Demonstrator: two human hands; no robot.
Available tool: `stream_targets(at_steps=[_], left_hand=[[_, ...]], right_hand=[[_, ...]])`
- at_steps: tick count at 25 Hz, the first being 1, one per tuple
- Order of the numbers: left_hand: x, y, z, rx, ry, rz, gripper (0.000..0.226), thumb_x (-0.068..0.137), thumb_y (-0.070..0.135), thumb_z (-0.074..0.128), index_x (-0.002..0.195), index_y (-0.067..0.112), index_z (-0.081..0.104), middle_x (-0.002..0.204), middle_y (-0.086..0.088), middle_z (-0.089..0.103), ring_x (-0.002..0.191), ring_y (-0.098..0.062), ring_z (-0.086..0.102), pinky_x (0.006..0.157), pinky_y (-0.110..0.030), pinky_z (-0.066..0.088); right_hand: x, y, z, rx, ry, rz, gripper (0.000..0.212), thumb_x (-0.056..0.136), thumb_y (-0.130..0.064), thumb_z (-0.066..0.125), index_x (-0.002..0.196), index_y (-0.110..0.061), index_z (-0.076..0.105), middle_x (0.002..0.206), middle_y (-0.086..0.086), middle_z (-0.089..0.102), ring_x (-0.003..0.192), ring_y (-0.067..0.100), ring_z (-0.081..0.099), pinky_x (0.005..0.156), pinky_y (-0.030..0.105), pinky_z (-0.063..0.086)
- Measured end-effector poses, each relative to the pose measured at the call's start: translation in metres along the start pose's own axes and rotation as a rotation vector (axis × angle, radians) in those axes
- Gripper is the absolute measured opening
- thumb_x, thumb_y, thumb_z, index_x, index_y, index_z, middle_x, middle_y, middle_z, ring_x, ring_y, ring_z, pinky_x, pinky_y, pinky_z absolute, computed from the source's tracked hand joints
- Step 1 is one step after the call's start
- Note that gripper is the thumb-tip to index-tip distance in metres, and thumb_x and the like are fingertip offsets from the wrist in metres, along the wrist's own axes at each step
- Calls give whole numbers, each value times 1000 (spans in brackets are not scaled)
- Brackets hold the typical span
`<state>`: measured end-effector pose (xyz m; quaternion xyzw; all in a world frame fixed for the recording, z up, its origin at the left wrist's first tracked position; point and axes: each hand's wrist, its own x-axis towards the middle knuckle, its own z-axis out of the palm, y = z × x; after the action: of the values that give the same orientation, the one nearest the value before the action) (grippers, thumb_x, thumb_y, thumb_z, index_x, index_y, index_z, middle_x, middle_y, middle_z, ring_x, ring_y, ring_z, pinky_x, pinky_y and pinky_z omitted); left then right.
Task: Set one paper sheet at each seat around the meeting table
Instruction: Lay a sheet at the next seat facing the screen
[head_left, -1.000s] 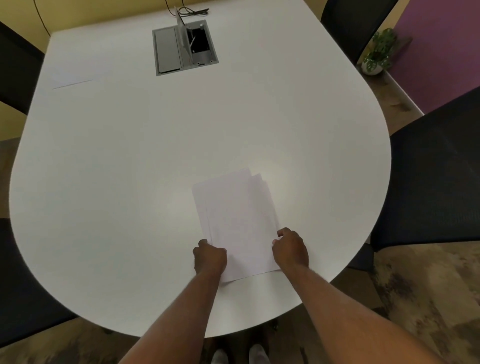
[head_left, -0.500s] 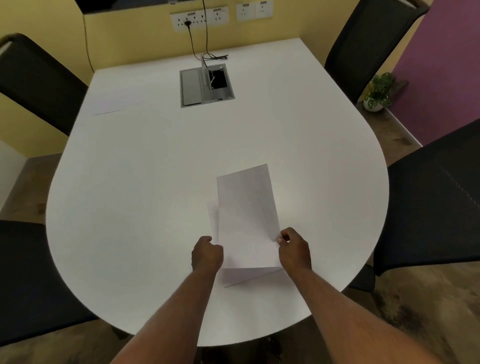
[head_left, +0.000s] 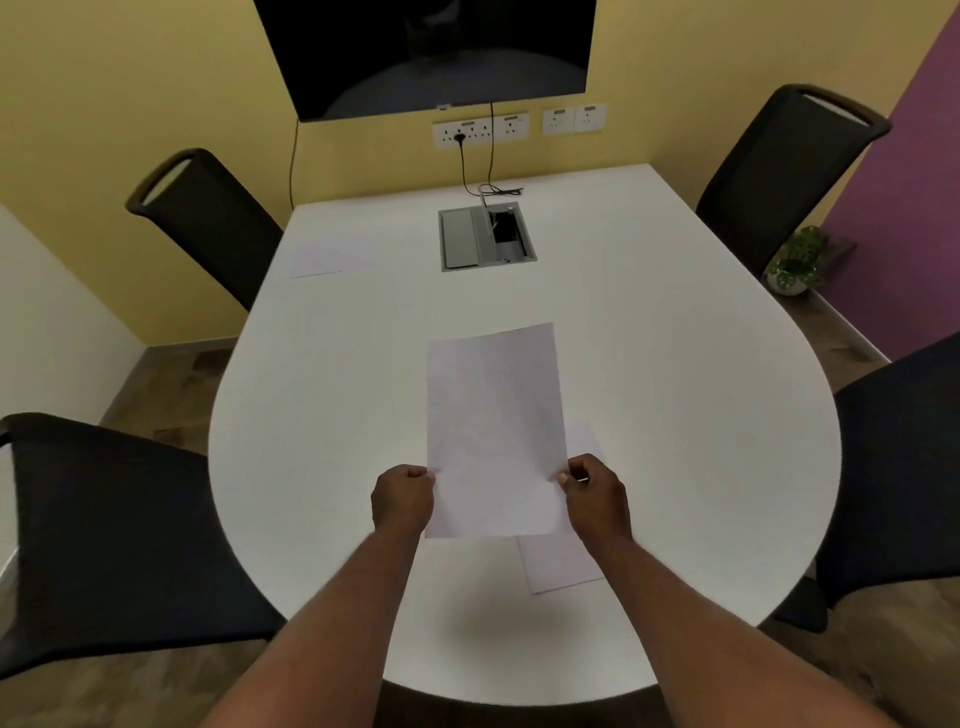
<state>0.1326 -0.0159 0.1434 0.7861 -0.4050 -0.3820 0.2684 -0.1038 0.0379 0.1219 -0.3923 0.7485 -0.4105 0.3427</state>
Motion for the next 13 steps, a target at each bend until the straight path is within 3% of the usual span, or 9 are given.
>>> stream_targets(at_steps=[3, 8, 13], left_hand=[[14, -9, -54, -20, -19, 43, 14, 85, 22, 67, 92, 17, 78, 100, -1, 76, 95, -25, 69, 87, -35, 56], [36, -31, -144, 12, -54, 165, 14, 83, 21, 67, 90, 19, 79, 98, -1, 76, 93, -23, 69, 85, -33, 56], [58, -44, -233, 23, -73, 250, 13, 83, 18, 67, 88, 19, 79, 98, -2, 76, 94, -26, 70, 89, -39, 57]], right_hand=[[-34, -23, 37, 6, 22, -25, 24, 89, -13, 68, 74, -30, 60, 79, -14, 67, 73, 3, 60, 59, 20, 42], [-97, -53, 103, 3, 94, -65, 21, 88, -17, 71, 74, -29, 61, 78, -16, 66, 75, -1, 59, 60, 17, 41], [-154, -88, 163, 22, 146, -71, 18, 87, -22, 71, 73, -24, 61, 74, -16, 66, 71, 2, 59, 56, 20, 40]])
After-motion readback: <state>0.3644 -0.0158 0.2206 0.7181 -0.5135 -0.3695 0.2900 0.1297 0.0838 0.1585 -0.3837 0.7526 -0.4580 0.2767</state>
